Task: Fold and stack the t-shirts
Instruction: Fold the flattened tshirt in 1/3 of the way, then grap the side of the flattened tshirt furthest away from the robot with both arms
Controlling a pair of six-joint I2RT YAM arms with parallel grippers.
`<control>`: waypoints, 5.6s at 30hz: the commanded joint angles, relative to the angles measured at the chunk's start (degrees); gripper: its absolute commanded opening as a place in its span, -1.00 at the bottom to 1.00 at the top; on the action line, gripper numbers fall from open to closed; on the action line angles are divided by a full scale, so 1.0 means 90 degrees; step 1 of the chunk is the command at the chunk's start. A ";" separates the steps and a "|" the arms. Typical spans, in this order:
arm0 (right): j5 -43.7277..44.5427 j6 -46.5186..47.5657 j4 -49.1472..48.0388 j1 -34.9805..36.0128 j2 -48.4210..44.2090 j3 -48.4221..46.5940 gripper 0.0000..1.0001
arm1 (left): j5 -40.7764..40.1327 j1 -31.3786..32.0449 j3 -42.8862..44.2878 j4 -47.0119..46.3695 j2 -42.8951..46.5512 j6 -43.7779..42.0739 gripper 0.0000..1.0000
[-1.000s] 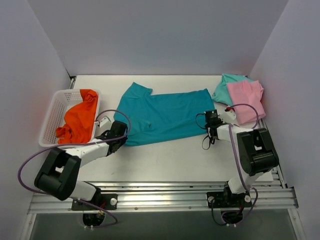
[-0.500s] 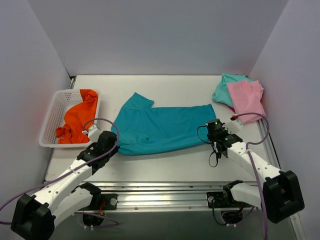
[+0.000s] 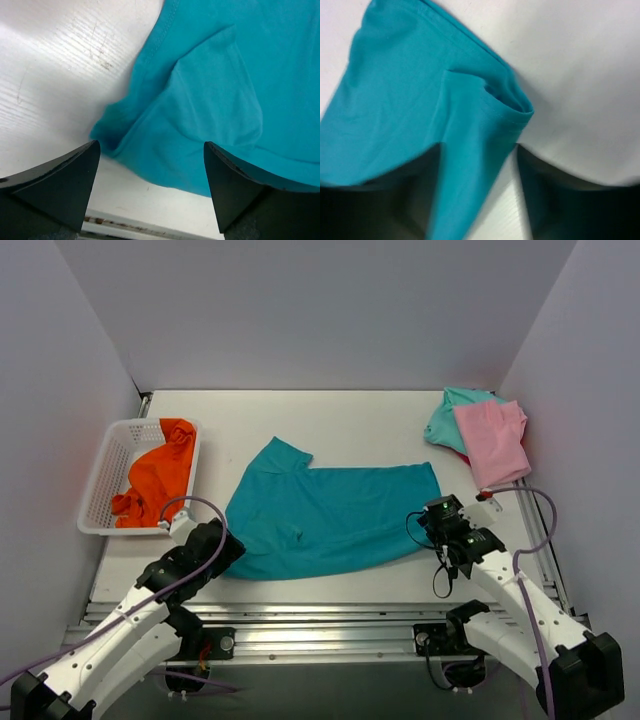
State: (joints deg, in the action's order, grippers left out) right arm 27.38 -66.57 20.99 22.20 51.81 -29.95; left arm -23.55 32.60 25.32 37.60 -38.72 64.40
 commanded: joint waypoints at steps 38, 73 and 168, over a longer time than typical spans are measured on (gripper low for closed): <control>-0.0816 0.3158 -0.2528 0.0258 -0.0825 -0.0568 0.88 | 0.5390 -0.2929 0.9362 -0.3888 -1.0423 -0.4705 0.95; -0.0552 0.3060 -0.2362 0.0249 -0.0815 -0.0441 0.91 | 0.4394 -0.2343 0.7509 -0.3680 -1.0424 -0.4187 0.14; -0.1508 0.3763 -0.3944 -0.1988 0.5581 -0.4094 -1.00 | 0.3379 -0.2070 0.6728 -0.3104 -0.7877 -0.4529 -0.95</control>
State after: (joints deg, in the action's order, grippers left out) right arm 13.91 -33.58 -15.57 4.54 106.17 -66.78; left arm 8.51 13.04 87.07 8.25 -114.85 24.99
